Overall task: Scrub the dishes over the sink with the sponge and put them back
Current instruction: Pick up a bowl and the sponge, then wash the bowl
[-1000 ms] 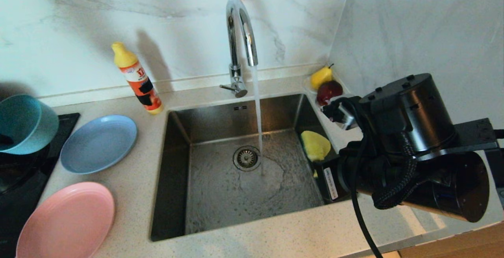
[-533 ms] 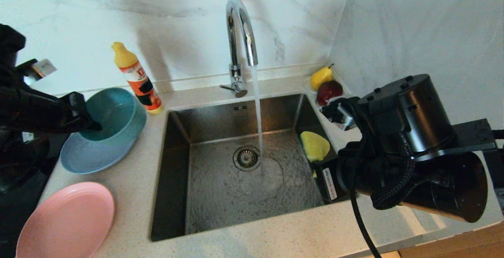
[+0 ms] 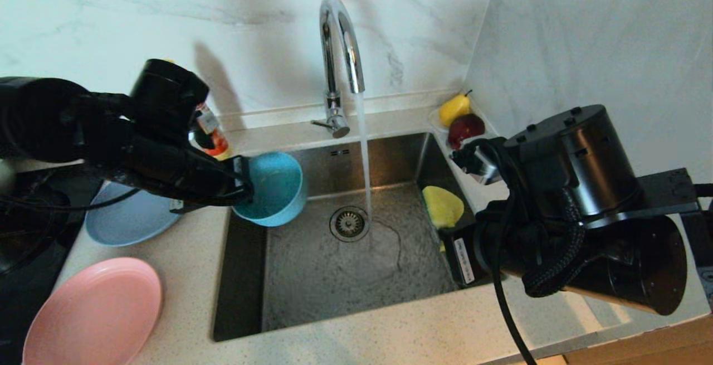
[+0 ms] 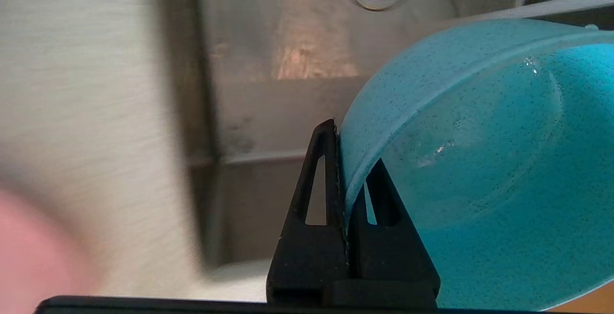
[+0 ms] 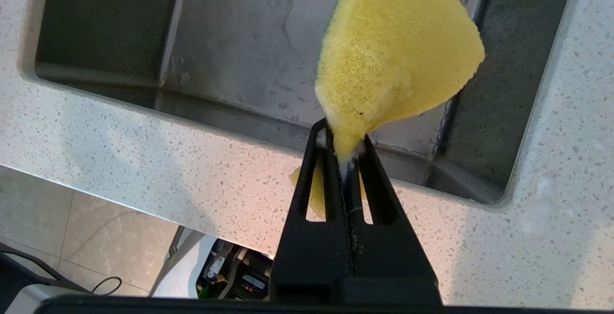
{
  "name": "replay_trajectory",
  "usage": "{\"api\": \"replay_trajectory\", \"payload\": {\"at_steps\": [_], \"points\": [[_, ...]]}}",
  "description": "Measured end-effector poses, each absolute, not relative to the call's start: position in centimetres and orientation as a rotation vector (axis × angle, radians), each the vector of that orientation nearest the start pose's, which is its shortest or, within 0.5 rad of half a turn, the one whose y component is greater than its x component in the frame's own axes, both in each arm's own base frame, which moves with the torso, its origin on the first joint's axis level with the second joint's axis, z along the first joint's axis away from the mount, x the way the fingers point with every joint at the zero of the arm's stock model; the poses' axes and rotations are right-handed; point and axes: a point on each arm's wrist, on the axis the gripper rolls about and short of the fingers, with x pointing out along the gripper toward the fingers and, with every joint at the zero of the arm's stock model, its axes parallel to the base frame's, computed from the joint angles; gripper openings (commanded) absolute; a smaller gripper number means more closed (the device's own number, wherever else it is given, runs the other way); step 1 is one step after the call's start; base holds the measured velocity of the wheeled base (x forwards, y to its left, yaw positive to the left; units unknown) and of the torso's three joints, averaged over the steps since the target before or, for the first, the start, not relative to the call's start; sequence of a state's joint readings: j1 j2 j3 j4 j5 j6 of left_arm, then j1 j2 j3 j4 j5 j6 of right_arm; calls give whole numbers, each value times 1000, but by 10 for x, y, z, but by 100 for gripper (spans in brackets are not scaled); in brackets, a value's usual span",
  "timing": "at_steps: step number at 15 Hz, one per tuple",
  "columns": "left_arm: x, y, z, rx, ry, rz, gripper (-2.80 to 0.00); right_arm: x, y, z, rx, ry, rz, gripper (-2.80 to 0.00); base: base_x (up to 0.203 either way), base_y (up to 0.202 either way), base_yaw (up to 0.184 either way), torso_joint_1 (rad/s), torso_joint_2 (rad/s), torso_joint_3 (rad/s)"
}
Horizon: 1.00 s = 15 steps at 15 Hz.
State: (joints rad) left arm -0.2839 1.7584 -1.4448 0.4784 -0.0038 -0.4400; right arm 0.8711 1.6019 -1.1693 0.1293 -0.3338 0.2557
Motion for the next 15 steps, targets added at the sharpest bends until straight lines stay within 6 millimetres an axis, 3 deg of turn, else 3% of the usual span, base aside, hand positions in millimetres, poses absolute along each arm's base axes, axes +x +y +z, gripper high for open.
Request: {"api": "replay_trajectory", "payload": {"at_steps": [8,15], "points": [[334,-170,193,-304,887,-137,-280,189,212,241,-71,529,454,-280,0,0,0,0,0,0],[356,-193,168,-316,882,-98,-280,187,211,245,-66,518,459,-280,0,0,0,0,0,0]]}}
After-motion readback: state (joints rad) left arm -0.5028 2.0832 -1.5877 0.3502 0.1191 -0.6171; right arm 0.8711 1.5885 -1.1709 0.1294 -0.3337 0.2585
